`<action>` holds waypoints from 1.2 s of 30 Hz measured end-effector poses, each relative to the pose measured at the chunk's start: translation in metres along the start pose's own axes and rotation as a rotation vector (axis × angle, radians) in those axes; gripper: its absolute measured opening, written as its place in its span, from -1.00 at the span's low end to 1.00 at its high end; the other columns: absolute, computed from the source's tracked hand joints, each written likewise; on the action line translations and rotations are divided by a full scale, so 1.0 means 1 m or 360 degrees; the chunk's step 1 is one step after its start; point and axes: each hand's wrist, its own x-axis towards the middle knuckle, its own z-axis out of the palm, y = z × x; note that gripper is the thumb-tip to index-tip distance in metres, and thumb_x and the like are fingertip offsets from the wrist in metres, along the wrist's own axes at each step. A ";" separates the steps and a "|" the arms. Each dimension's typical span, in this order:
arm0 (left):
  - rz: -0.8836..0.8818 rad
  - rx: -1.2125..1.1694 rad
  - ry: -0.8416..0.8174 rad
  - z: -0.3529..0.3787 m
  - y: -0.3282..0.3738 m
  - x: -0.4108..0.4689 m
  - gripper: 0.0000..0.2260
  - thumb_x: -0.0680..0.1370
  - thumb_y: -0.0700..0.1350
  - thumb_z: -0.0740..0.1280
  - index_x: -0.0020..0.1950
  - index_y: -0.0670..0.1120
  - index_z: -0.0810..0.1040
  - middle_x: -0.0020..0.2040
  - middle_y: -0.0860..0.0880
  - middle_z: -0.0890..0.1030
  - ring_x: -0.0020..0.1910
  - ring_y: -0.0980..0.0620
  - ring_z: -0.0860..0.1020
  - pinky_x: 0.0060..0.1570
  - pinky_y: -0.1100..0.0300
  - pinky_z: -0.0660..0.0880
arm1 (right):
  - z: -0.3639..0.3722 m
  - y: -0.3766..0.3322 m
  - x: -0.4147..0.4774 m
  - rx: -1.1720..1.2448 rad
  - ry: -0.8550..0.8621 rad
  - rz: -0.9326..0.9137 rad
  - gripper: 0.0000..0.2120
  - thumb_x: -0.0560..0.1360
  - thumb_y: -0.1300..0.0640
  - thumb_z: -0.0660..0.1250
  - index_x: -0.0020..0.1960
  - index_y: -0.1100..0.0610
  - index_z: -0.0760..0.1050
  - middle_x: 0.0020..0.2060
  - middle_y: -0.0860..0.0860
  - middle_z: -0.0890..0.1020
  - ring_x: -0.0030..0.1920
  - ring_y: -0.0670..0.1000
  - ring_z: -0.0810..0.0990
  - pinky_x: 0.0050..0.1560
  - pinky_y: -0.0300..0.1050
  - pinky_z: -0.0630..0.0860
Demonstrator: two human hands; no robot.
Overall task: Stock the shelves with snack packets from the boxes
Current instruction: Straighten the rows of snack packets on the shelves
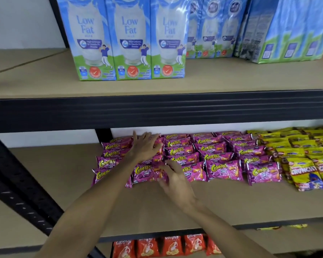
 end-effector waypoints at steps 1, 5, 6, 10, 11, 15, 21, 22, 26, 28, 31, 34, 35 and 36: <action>0.0023 0.0004 -0.0009 -0.004 0.007 0.002 -0.40 0.64 0.31 -0.11 0.60 0.06 0.10 0.61 -0.13 0.14 0.59 -0.11 0.09 0.41 -0.42 -0.29 | -0.006 0.008 -0.003 -0.0044 0.0029 0.0040 -0.62 0.56 0.04 0.40 0.36 0.03 0.49 0.38 0.02 0.41 0.39 0.04 0.42 0.24 -0.03 0.57; 0.0156 0.0034 -0.0073 -0.012 0.040 0.011 -0.39 0.63 0.33 -0.10 0.61 0.06 0.10 0.60 -0.14 0.14 0.59 -0.11 0.10 0.44 -0.40 -0.28 | -0.025 0.037 -0.018 -0.0175 0.0206 0.0186 -0.61 0.49 0.10 0.46 0.29 -0.01 0.51 0.30 0.00 0.45 0.29 0.05 0.46 0.13 0.04 0.61; 0.0204 0.0026 -0.0096 -0.014 0.048 0.013 -0.38 0.63 0.33 -0.10 0.61 0.07 0.08 0.61 -0.14 0.13 0.59 -0.11 0.10 0.45 -0.40 -0.26 | -0.028 0.042 -0.021 -0.0180 0.0239 0.0224 -0.61 0.47 0.12 0.47 0.27 -0.01 0.51 0.27 -0.01 0.45 0.25 0.04 0.46 0.08 0.03 0.62; 0.0346 0.0026 -0.0239 -0.013 0.077 0.027 -0.36 0.60 0.37 -0.12 0.63 0.12 -0.03 0.63 -0.12 -0.02 0.61 -0.09 0.00 0.46 -0.35 -0.27 | -0.028 0.050 -0.029 -0.0231 0.0239 0.0340 -0.55 0.47 0.08 0.48 0.32 -0.03 0.45 0.32 0.00 0.38 0.28 0.03 0.40 0.08 -0.02 0.63; 0.0360 0.0075 -0.0274 -0.012 0.082 0.030 -0.33 0.58 0.40 -0.14 0.63 0.13 -0.05 0.63 -0.12 -0.04 0.61 -0.09 -0.01 0.46 -0.36 -0.29 | -0.026 0.051 -0.030 -0.0244 0.0236 0.0354 -0.52 0.47 0.07 0.48 0.34 -0.03 0.43 0.34 0.02 0.37 0.30 0.04 0.39 0.14 -0.01 0.61; 0.0371 0.0238 -0.0415 -0.005 0.089 0.037 -0.31 0.56 0.43 -0.16 0.62 0.16 -0.09 0.63 -0.12 -0.08 0.61 -0.11 -0.01 0.40 -0.39 -0.38 | -0.016 0.051 -0.030 -0.0283 0.0244 0.0449 -0.46 0.49 0.03 0.48 0.42 0.00 0.39 0.42 0.12 0.35 0.40 0.13 0.37 0.25 0.05 0.56; 0.0347 0.0298 -0.0414 -0.005 0.091 0.041 -0.31 0.55 0.43 -0.17 0.62 0.15 -0.06 0.63 -0.10 -0.06 0.60 -0.10 0.02 0.38 -0.40 -0.38 | -0.013 0.052 -0.021 -0.0347 0.0229 0.0463 -0.51 0.50 0.00 0.47 0.38 0.05 0.45 0.42 0.15 0.40 0.39 0.15 0.43 0.27 0.06 0.55; 0.0344 0.0298 -0.0415 -0.005 0.091 0.041 -0.31 0.55 0.43 -0.17 0.62 0.16 -0.06 0.63 -0.10 -0.05 0.60 -0.09 0.01 0.39 -0.40 -0.38 | -0.013 0.052 -0.020 -0.0342 0.0233 0.0458 -0.51 0.49 0.00 0.47 0.37 0.05 0.46 0.41 0.15 0.41 0.39 0.15 0.43 0.27 0.07 0.56; 0.0356 0.0250 -0.0402 -0.003 0.090 0.042 -0.32 0.56 0.43 -0.16 0.62 0.16 -0.04 0.64 -0.10 -0.04 0.61 -0.10 0.02 0.37 -0.38 -0.41 | -0.014 0.053 -0.020 -0.0324 0.0236 0.0436 -0.51 0.49 0.02 0.48 0.37 0.06 0.46 0.39 0.15 0.42 0.36 0.16 0.44 0.28 0.07 0.54; 0.0394 0.0191 -0.0326 -0.006 0.093 0.042 -0.34 0.58 0.41 -0.13 0.62 0.14 0.03 0.64 -0.08 0.00 0.60 -0.09 0.03 0.41 -0.38 -0.39 | -0.017 0.052 -0.021 -0.0283 0.0242 0.0427 -0.51 0.49 0.03 0.47 0.37 0.06 0.45 0.39 0.14 0.40 0.36 0.15 0.42 0.27 0.08 0.54; 0.0444 0.0131 -0.0153 -0.016 0.102 0.044 -0.38 0.62 0.35 -0.09 0.60 0.08 0.13 0.62 -0.07 0.09 0.59 -0.07 0.12 0.44 -0.33 -0.32 | -0.026 0.050 -0.026 -0.0218 0.0271 0.0350 -0.50 0.49 0.03 0.47 0.39 0.04 0.44 0.39 0.11 0.39 0.37 0.11 0.39 0.31 0.02 0.51; 0.0459 0.0127 -0.0103 -0.021 0.118 0.048 -0.39 0.62 0.34 -0.09 0.60 0.08 0.12 0.61 -0.10 0.13 0.57 -0.09 0.18 0.44 -0.33 -0.29 | -0.041 0.057 -0.031 -0.0173 0.0339 0.0311 -0.52 0.47 0.06 0.48 0.36 0.02 0.46 0.35 0.07 0.41 0.32 0.07 0.42 0.27 -0.01 0.52; 0.0467 0.0125 -0.0102 -0.022 0.125 0.050 -0.38 0.62 0.35 -0.09 0.60 0.09 0.12 0.61 -0.10 0.14 0.56 -0.09 0.19 0.44 -0.34 -0.28 | -0.047 0.062 -0.033 -0.0164 0.0377 0.0317 -0.53 0.46 0.06 0.49 0.34 0.03 0.48 0.33 0.07 0.42 0.30 0.07 0.44 0.25 -0.01 0.53; 0.0478 0.0123 -0.0108 -0.023 0.132 0.051 -0.38 0.62 0.35 -0.09 0.61 0.09 0.11 0.61 -0.10 0.14 0.56 -0.09 0.20 0.45 -0.34 -0.27 | -0.054 0.067 -0.035 -0.0163 0.0411 0.0335 -0.54 0.46 0.05 0.50 0.33 0.03 0.49 0.31 0.08 0.43 0.29 0.08 0.45 0.24 0.00 0.53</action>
